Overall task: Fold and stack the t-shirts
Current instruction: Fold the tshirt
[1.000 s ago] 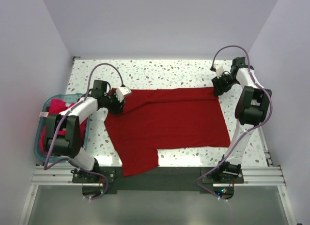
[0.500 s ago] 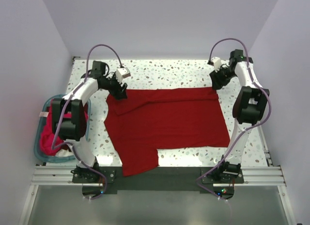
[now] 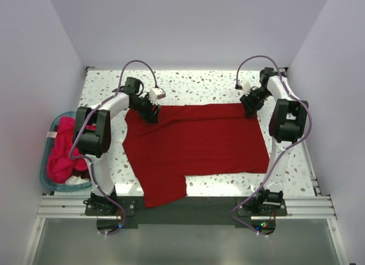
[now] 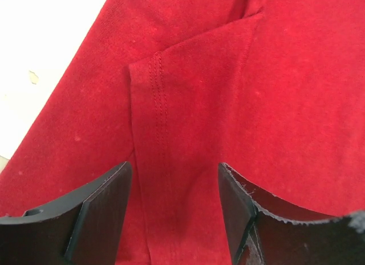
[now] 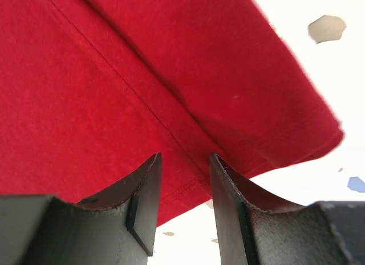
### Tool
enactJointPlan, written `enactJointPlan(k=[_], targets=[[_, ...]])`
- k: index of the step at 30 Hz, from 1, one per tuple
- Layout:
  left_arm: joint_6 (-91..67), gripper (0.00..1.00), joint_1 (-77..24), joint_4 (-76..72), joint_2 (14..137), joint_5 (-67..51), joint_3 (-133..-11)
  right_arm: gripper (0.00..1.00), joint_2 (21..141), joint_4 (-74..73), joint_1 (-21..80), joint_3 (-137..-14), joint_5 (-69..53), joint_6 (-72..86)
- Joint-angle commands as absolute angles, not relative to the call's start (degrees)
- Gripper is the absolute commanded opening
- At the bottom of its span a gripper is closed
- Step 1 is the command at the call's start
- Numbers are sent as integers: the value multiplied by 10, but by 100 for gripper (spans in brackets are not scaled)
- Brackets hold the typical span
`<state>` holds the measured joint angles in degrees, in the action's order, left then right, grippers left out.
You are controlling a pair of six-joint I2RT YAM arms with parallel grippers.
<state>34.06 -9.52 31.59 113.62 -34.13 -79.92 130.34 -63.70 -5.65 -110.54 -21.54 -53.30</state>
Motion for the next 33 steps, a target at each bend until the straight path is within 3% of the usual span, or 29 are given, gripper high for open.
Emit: enactJointPlan(k=[1, 9, 17, 25, 33], targets=[[337, 67, -102, 280, 1144, -302, -800, 42, 1298, -654, -58, -1096, -198, -563], [333, 66, -103, 265, 1150, -277, -806, 34, 1303, -657, -57, -1093, -189, -574], [345, 60, -107, 302, 1180, -289, -817, 34, 1302, -660, -58, -1096, -190, -574], [367, 35, -113, 300, 1130, -316, -796, 34, 1296, -664, -57, -1094, -197, -570], [368, 34, -125, 274, 1077, -302, -761, 34, 1295, -671, -57, -1104, -202, -562]])
